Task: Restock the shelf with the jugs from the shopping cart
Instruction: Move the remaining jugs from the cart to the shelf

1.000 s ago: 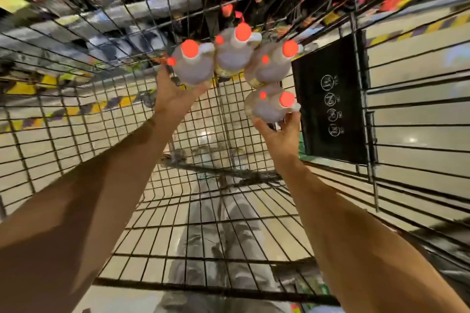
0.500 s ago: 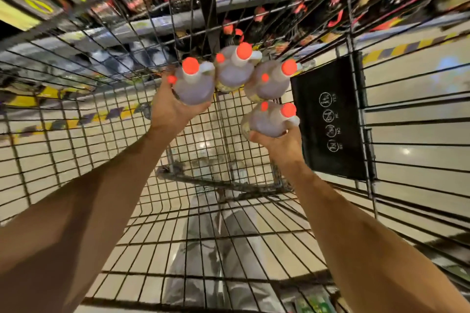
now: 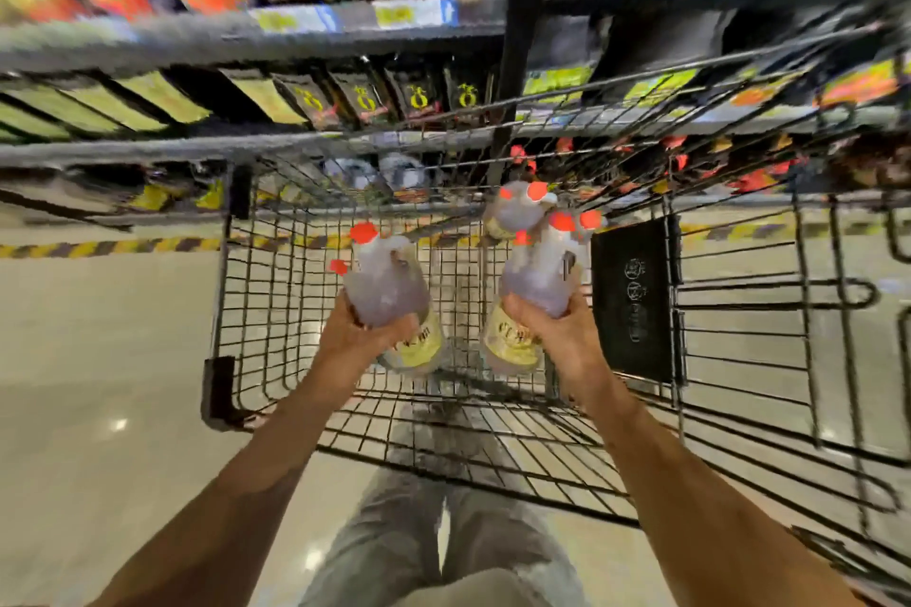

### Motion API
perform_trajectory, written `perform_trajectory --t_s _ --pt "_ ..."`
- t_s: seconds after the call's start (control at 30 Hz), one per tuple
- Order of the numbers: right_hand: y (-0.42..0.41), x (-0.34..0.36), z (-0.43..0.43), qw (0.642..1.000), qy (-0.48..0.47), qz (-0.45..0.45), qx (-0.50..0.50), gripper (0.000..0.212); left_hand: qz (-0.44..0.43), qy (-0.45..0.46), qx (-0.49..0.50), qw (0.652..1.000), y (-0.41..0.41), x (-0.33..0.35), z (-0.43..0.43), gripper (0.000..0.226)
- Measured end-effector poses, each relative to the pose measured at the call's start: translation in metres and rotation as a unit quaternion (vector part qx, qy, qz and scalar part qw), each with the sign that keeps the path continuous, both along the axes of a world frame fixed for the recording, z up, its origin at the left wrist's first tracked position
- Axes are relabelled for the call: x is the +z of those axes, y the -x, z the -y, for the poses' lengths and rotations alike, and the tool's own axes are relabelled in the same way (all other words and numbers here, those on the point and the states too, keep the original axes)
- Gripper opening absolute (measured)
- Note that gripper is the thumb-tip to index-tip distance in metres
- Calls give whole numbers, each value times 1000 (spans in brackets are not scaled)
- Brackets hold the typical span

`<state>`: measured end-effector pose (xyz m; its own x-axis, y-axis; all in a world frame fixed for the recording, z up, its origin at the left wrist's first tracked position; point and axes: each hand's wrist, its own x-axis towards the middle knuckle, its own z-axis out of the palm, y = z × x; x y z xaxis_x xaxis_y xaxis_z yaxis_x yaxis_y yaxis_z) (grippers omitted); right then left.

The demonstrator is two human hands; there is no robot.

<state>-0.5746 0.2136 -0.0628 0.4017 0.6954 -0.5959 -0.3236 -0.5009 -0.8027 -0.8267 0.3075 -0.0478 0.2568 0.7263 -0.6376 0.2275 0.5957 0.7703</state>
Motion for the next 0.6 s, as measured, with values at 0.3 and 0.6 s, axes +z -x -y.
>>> perform_trajectory --t_s 0.3,0.6 --pt "48 120 -56 994 -70 -4 87 45 65 -43 95 992 43 132 -14 73" --pt "136 213 -122 980 -109 59 153 87 35 -119 139 983 130 223 -41 71"
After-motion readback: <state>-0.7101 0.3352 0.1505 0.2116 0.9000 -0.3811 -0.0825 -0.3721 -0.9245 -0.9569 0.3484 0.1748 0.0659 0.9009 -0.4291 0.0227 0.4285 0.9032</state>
